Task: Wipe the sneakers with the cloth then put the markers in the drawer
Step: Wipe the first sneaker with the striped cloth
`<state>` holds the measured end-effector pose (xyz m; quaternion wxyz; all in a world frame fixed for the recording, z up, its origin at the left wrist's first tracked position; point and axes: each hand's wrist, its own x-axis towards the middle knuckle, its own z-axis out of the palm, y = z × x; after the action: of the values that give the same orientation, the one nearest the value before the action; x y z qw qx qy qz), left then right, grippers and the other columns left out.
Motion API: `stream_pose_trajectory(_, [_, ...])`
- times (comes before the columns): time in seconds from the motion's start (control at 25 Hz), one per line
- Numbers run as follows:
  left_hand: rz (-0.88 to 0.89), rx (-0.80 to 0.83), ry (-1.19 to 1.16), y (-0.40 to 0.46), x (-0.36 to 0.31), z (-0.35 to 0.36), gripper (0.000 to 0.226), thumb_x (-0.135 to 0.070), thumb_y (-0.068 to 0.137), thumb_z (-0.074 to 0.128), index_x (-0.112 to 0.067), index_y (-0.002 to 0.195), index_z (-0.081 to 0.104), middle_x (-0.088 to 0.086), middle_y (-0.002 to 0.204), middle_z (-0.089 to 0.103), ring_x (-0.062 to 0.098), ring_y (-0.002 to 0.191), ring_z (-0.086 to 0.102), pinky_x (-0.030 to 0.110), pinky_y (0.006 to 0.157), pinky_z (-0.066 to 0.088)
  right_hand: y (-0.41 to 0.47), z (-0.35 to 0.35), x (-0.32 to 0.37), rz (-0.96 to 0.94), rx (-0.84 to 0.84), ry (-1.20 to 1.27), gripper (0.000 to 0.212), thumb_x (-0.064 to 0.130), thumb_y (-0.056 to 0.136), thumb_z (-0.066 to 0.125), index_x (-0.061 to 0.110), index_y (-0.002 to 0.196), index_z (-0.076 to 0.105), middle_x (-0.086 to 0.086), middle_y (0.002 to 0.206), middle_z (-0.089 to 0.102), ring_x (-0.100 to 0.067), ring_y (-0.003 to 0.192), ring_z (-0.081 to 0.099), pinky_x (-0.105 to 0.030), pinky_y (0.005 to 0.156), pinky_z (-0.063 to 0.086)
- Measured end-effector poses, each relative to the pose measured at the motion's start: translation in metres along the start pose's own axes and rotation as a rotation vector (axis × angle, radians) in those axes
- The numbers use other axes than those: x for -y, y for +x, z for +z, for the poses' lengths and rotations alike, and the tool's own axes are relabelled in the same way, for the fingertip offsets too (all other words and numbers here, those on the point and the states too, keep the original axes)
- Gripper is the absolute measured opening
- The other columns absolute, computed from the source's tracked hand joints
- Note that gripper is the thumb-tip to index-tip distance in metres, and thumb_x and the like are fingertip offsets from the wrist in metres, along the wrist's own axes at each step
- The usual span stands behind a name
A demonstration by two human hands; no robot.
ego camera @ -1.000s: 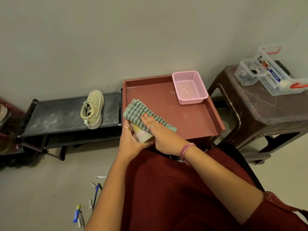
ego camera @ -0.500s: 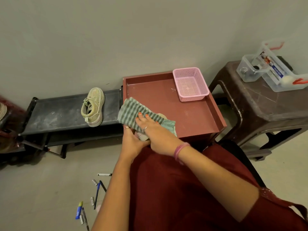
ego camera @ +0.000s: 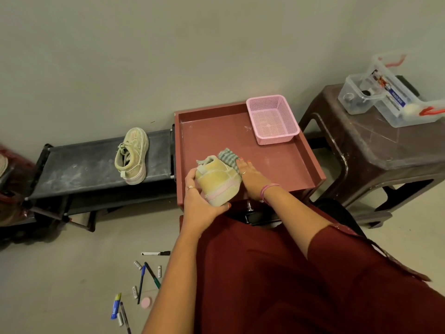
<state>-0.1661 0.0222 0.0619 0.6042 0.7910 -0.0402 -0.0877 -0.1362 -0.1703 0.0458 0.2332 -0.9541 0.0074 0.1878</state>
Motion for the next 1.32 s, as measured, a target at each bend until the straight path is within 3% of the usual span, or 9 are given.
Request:
stream_pose_trajectory(0.2, [-0.031,-0.047,-0.022,0.002,0.002,-0.009,0.116,-0.004,0.049,0.089,-0.035,0.137,0.021,-0.002,0.132,0.05,0.008,0.113,0.059,0.033,0.093,0.054,-0.023,-0.019,0.056,-0.085,0.018,0.214,0.078,-0.014,0.084,0.038,0.006,0.15,0.001,-0.012,0.159,0.001,-0.026,0.147,-0.002,-0.03,0.117,0.005])
stream_pose_trajectory(0.36, [-0.074,-0.071,-0.068,0.001,0.004,-0.008,0.104,0.004,0.06,0.086,-0.024,0.136,0.02,-0.003,0.121,0.056,-0.004,0.104,0.061,0.014,0.082,0.051,-0.088,-0.007,0.094,-0.251,-0.013,0.195,0.084,-0.016,0.082,0.038,0.012,0.151,-0.003,-0.001,0.159,-0.006,-0.017,0.147,-0.008,-0.023,0.115,-0.002])
stream_pose_trajectory(0.48, [-0.066,-0.095,-0.007,0.0,0.001,-0.007,0.111,-0.032,0.055,0.089,-0.034,0.139,0.017,-0.001,0.133,0.05,0.008,0.119,0.056,0.032,0.1,0.048,-0.101,0.018,0.103,-0.237,-0.221,0.059,0.085,-0.012,0.082,0.043,0.019,0.152,0.006,0.004,0.16,-0.001,-0.016,0.147,-0.005,-0.032,0.121,0.006])
stream_pose_trajectory(0.56, [-0.035,-0.107,0.062,0.001,0.002,-0.007,0.108,-0.04,0.05,0.087,-0.044,0.134,0.021,-0.003,0.139,0.041,0.013,0.124,0.051,0.04,0.104,0.045,-0.093,0.019,0.099,-0.229,-0.267,0.045,0.081,-0.011,0.082,0.043,0.021,0.151,0.014,0.004,0.158,0.008,-0.018,0.146,0.003,-0.037,0.119,0.015])
stream_pose_trajectory(0.72, [0.004,-0.139,0.127,-0.001,0.011,-0.003,0.099,-0.03,0.04,0.084,-0.052,0.119,0.028,-0.01,0.127,0.034,0.019,0.122,0.045,0.044,0.1,0.047,-0.058,0.01,0.072,-0.126,-0.142,0.073,0.084,-0.014,0.083,0.04,0.014,0.152,0.001,-0.003,0.16,-0.002,-0.021,0.147,-0.002,-0.03,0.12,0.003])
stream_pose_trajectory(0.96, [-0.014,-0.124,0.11,0.0,0.008,0.008,0.098,-0.015,0.045,0.084,-0.033,0.124,0.029,-0.011,0.123,0.03,0.011,0.119,0.041,0.038,0.097,0.05,0.033,-0.014,0.019,-0.004,0.027,0.037,0.07,-0.004,0.093,0.039,0.008,0.151,0.001,-0.009,0.159,-0.003,-0.026,0.147,0.0,-0.032,0.119,0.003])
stream_pose_trajectory(1.08, [0.004,-0.094,0.132,-0.003,0.001,0.014,0.099,-0.007,0.047,0.086,-0.029,0.125,0.029,-0.013,0.12,0.032,-0.005,0.111,0.04,0.029,0.095,0.049,0.066,-0.03,0.002,0.008,0.129,0.101,0.068,0.013,0.093,0.048,0.013,0.151,0.013,-0.007,0.158,0.011,-0.024,0.146,0.015,-0.032,0.119,0.011])
stream_pose_trajectory(1.2, [-0.016,-0.097,0.136,-0.003,-0.005,0.017,0.098,-0.003,0.049,0.086,-0.024,0.127,0.029,-0.013,0.121,0.031,-0.016,0.102,0.037,0.009,0.089,0.042,0.08,-0.036,-0.004,0.062,0.191,0.082,0.071,0.006,0.089,0.051,0.018,0.151,0.018,-0.007,0.155,0.026,-0.026,0.139,0.031,-0.032,0.116,0.021])
stream_pose_trajectory(1.32, [0.002,-0.099,0.164,-0.001,-0.007,0.018,0.097,-0.002,0.05,0.087,-0.014,0.129,0.031,-0.006,0.122,0.031,-0.025,0.101,0.034,-0.005,0.078,0.034,0.065,-0.041,0.006,0.036,0.163,0.144,0.066,0.006,0.093,0.048,0.016,0.15,0.019,-0.008,0.154,0.026,-0.026,0.14,0.03,-0.027,0.113,0.019])
